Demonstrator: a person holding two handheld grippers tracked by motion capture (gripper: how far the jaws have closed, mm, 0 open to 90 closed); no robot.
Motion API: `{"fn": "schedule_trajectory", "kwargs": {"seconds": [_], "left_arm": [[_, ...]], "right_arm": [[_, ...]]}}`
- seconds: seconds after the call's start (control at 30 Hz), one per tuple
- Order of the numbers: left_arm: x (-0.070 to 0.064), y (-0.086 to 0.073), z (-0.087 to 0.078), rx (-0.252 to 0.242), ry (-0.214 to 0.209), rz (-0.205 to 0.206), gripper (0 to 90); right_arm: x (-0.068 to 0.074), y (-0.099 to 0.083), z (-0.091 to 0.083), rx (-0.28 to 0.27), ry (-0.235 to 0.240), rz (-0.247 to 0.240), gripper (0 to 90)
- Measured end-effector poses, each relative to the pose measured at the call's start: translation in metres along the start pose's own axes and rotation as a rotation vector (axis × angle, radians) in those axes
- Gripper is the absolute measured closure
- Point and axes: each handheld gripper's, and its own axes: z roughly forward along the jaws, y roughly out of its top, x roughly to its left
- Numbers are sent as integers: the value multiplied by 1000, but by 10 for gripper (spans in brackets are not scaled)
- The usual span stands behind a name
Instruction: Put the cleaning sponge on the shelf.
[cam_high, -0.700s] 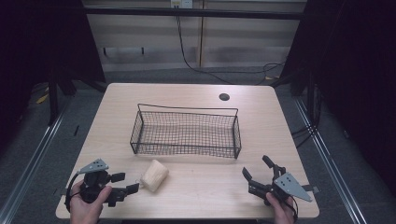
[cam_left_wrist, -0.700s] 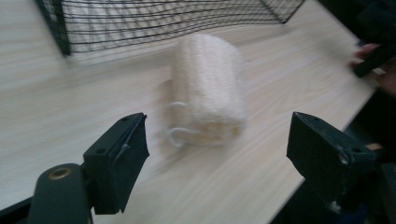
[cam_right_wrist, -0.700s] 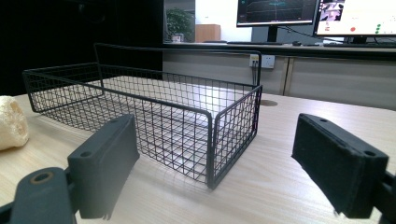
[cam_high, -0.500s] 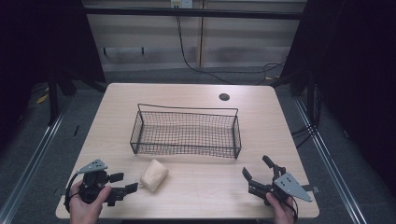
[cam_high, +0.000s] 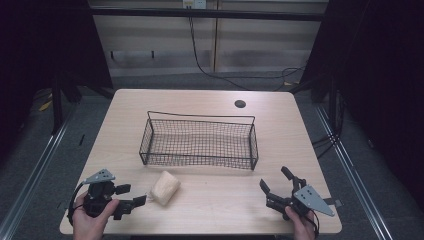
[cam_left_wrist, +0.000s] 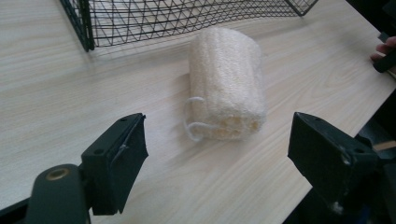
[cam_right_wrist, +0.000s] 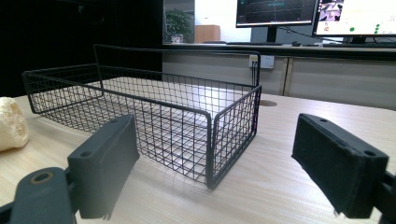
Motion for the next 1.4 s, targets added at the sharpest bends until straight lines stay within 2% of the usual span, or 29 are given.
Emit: {"fn": "schedule_trajectory", "kwargs": {"seconds": [0.07,0.13,0.17,0.37,0.53,0.57,0.6,0.63,0.67,0.7,0.87,0.93,0.97,1.0,1.03,1.1,1.2,1.23,1.33,1.4], "left_arm": [[-3,4,-1,5,0,14,191],[-5,5,-1,0,-2,10,191],[-6,7,-2,20,0,26,191],[-12,16,-2,37,3,14,221],[-19,22,2,78,-2,38,207],[-23,26,5,104,-1,61,202],[-23,26,5,104,-1,61,197],[-27,30,10,133,-10,79,195],[-27,30,10,133,-10,79,195],[-29,33,12,167,-12,95,195],[-31,41,13,189,-10,94,184],[-32,44,14,196,3,103,179],[-33,48,17,221,-1,107,168],[-33,48,17,221,-1,107,165],[-35,52,20,251,2,116,165],[-38,54,26,257,12,122,166],[-39,56,32,277,3,123,167],[-40,59,36,304,20,119,167],[-42,65,39,329,32,125,167],[-43,66,40,324,31,123,192]], "right_arm": [[0,0,0,0,0,3,136],[0,0,0,-1,0,2,136],[0,0,0,-1,-1,1,136],[0,0,0,-1,1,-1,136],[0,0,0,2,0,-5,136],[0,0,0,3,-3,-5,136],[0,0,0,2,-4,-6,136],[0,0,0,2,-6,-4,136],[0,0,0,1,-6,-4,136],[0,0,0,2,-6,-4,136],[0,0,0,0,-3,-1,136],[0,0,0,0,-5,-2,136],[0,0,0,1,-4,-2,136],[0,0,0,1,-4,-2,136],[0,0,0,1,-5,-2,136],[0,0,0,1,-8,-2,136],[0,0,0,0,-8,-4,136],[0,0,0,0,-7,-3,136],[0,0,0,-1,-7,-6,136],[0,0,0,-2,-7,-6,136]]}}
